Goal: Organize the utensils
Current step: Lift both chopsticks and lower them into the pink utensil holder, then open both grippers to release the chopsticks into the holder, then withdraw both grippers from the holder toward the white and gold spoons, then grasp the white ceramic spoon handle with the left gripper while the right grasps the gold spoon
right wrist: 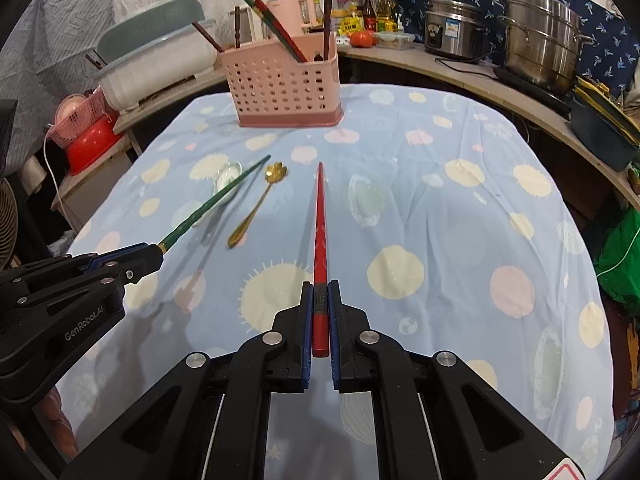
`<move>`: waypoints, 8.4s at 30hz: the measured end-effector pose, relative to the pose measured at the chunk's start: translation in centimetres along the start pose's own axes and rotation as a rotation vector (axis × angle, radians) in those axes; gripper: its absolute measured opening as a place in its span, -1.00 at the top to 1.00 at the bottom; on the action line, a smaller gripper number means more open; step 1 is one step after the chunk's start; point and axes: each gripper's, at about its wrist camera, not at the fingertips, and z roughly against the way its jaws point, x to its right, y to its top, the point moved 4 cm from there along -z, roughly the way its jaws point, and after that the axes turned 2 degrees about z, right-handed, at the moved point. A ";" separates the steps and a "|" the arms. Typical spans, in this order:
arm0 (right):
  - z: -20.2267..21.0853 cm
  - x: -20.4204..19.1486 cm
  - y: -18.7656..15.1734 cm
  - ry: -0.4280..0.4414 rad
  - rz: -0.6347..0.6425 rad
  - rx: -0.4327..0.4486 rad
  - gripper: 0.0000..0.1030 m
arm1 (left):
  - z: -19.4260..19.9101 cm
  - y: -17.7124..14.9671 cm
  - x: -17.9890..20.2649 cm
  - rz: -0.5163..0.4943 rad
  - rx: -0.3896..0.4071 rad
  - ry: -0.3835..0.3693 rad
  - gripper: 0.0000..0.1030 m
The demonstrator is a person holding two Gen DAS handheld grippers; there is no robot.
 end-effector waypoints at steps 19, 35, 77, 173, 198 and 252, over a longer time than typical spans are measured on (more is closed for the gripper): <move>6.9 1.0 6.4 0.012 -0.020 0.183 0.87 | 6.9 5.3 -1.7 0.030 0.137 -0.021 0.87; 9.4 1.6 10.3 0.031 -0.025 0.268 0.87 | 10.2 9.4 -1.4 0.013 0.236 -0.028 0.87; 11.3 -0.4 28.3 0.103 0.050 0.437 0.87 | 15.8 31.2 -2.4 -0.038 0.485 0.020 0.87; 1.7 -0.7 16.3 0.056 -0.008 0.202 0.19 | 2.2 17.0 -5.2 0.048 0.232 0.080 0.25; -3.4 -0.9 3.7 0.045 -0.031 -0.038 0.19 | -4.5 4.7 -5.9 0.192 -0.044 -0.006 0.11; -10.0 -5.1 2.9 0.036 0.114 -0.125 0.80 | -8.5 2.4 -7.0 0.195 -0.152 -0.102 0.76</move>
